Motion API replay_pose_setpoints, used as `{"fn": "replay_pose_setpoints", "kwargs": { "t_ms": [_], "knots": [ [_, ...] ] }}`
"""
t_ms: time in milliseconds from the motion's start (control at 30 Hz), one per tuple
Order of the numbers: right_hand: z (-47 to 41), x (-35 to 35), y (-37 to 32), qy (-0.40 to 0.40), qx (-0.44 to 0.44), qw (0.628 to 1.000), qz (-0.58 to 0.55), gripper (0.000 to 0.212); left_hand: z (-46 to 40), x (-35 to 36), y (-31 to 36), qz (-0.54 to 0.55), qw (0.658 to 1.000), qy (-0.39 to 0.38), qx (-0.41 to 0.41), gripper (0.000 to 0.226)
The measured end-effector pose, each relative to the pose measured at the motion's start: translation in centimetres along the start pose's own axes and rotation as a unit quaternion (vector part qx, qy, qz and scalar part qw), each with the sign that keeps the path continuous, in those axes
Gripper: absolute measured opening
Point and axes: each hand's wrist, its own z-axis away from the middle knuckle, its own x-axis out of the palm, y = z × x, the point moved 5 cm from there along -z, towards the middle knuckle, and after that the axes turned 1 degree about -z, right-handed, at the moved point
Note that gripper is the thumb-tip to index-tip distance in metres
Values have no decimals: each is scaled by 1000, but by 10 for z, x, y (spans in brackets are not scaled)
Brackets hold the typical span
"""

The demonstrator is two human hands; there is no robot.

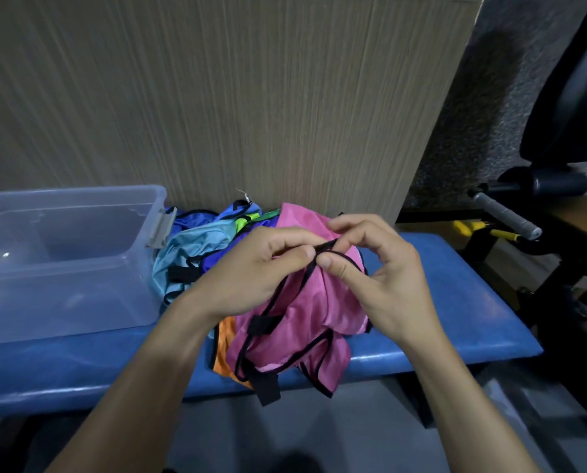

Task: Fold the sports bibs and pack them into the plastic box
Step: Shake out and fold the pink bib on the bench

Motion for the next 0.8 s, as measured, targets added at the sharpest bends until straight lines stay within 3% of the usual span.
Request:
{"fn": "replay_pose_setpoints", "kwargs": {
  "t_ms": [200, 500, 800],
  "knots": [
    [-3, 12, 12, -35, 66, 984, -160, 27, 9, 4, 3, 17, 1000, -11, 7, 16],
    [4, 9, -1, -125, 64, 982, -123, 44, 17, -30, 27, 47, 998, 27, 44, 15],
    [-36, -4, -72, -164, 20, 985, -49, 46, -8, -86, 138, 13, 995, 49, 83, 19]
  ]
}}
